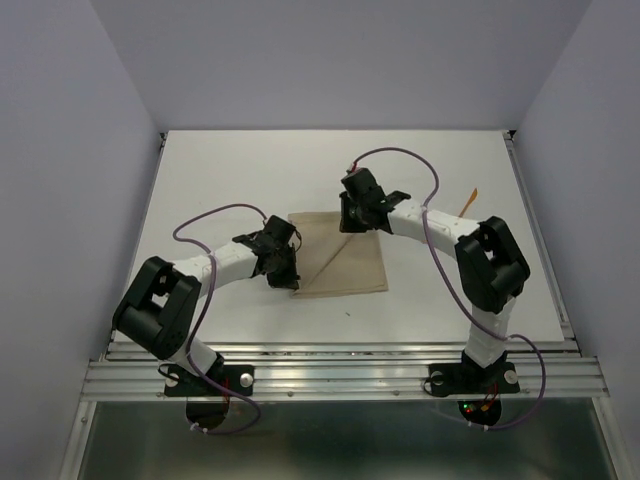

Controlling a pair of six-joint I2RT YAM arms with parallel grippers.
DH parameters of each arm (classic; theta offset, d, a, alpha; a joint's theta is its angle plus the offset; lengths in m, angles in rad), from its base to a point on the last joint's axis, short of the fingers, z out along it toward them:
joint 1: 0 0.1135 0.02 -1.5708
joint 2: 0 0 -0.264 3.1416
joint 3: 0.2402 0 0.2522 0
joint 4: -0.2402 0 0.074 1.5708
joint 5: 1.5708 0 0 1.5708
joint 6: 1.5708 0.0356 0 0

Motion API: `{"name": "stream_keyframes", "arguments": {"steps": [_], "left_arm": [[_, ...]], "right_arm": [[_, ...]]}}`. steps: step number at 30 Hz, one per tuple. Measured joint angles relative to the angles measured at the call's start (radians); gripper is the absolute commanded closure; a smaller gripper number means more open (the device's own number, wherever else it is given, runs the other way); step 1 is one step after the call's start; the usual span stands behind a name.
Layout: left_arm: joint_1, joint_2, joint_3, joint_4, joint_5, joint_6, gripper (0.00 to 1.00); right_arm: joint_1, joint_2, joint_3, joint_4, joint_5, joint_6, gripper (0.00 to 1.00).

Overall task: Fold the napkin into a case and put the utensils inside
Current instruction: Smooth out the upper triangle-folded napkin at the center of the board.

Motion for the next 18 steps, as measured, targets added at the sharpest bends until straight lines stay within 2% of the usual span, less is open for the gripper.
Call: {"name": "stream_keyframes", "arguments": {"steps": [7, 11, 18], "left_arm": [[0.000, -0.014, 0.000, -0.017, -0.035, -0.004, 1.00], [0.000, -0.014, 0.000, -0.018, -0.041, -0.005, 1.00], [0.000, -0.017, -0.007, -0.011, -0.041, -0.006, 1.00]], "right_arm": [[0.183, -0.037, -0.079, 0.020, -0.120, 0.003, 0.77], [0.200, -0.019, -0.081, 0.033, -0.179, 0.007, 0.76], [0.175, 0.070, -0.057, 0.036, -0.162, 0.011, 0.77]]}}
